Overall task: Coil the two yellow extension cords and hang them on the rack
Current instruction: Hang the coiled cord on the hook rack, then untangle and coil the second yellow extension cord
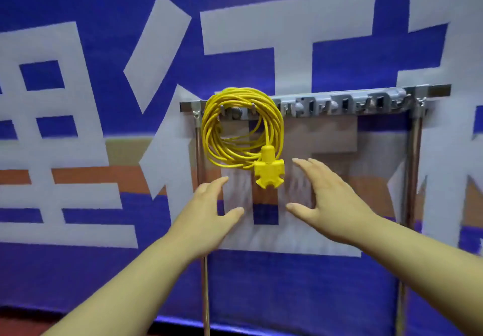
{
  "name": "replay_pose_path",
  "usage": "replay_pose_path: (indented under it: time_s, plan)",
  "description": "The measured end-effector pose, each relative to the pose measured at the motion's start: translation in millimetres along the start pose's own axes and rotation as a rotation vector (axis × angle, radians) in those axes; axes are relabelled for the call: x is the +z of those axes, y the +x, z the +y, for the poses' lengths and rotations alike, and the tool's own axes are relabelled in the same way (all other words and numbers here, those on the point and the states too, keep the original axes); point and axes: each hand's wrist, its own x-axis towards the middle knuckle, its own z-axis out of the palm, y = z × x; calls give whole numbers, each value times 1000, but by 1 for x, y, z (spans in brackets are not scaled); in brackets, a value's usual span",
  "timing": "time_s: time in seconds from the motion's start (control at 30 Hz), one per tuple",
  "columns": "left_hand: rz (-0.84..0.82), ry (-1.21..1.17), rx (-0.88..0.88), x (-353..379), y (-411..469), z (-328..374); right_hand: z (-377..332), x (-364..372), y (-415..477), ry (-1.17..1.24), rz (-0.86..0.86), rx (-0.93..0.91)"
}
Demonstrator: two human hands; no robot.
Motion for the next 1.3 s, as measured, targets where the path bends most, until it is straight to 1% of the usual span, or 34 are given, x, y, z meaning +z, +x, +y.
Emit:
replay_pose_path:
  time_s: [0.17,0.27,0.4,0.5,0.6,0.73,0.83,0.93,1.0,1.1,1.2,1.3]
  plan:
    - [-206,46,-61,68,-77,-1,22,49,-97,35,-245,95]
    - [-342,72,-119,113,-124,-9,38,77,-155,11,-416,154]
    - [-545,128,-176,174,-175,-25,63,114,-222,-9,-588,262]
    - [-683,122,-237,211,-200,-42,88,145,-276,7,-717,355]
    - [-752,117,-263,235,-204,-56,108,167,-299,35,-897,430]
    - [-803,57,-296,259,-192,-73,113,195,-297,84,-942,405]
    - [-803,-6,-337,271,-177,-96,109,223,-306,131,-1028,369]
    - [-852,28,-302,277,-171,-132,98,257,-309,140,-1101,310]
    - [-904,55,-314,284,-179,-160,91,288,-305,138,-1115,254]
    - [-947,85,-400,306,-203,-205,78,341,-303,162,-1154,232]
    - [-985,116,-515,333,-220,-251,69,398,-305,203,-1183,255]
    - [-989,144,-552,363,-224,-294,69,459,-302,246,-1177,294]
